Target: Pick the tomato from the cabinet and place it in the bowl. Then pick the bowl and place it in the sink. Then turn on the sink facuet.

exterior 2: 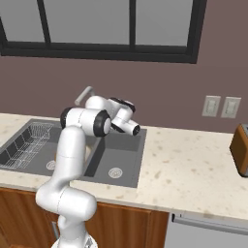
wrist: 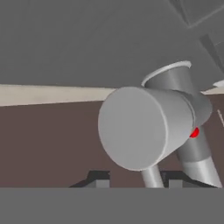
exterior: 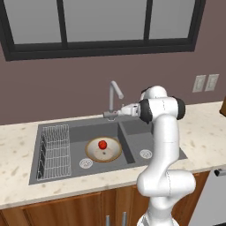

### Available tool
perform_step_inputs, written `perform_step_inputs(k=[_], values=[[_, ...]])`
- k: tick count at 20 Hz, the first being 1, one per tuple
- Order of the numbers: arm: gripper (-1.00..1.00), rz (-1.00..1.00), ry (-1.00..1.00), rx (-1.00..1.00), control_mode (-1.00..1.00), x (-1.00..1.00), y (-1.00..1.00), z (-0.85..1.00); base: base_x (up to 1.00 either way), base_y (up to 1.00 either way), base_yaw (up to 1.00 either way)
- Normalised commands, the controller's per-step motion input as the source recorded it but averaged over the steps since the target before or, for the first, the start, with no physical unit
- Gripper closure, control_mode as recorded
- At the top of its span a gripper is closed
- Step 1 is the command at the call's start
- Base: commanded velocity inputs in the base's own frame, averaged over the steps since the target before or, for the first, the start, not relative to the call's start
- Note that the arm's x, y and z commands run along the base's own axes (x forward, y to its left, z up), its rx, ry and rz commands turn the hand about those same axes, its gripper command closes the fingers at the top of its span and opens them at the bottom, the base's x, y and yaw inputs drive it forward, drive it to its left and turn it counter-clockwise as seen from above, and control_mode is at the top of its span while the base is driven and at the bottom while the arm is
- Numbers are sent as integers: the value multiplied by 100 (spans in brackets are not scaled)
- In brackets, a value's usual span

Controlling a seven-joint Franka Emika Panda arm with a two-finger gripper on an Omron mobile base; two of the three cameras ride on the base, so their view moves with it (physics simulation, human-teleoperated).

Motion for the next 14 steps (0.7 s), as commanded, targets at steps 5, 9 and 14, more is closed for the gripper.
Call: perform_step_inputs(k=[5,9,14], values=[[100,-4,15,12,-100,7,-99,-6,0,0,0],[100,-7,19,12,-100,14,-100,-8,0,0,0],[100,-8,23,9,-100,18,-100,-17,0,0,0]])
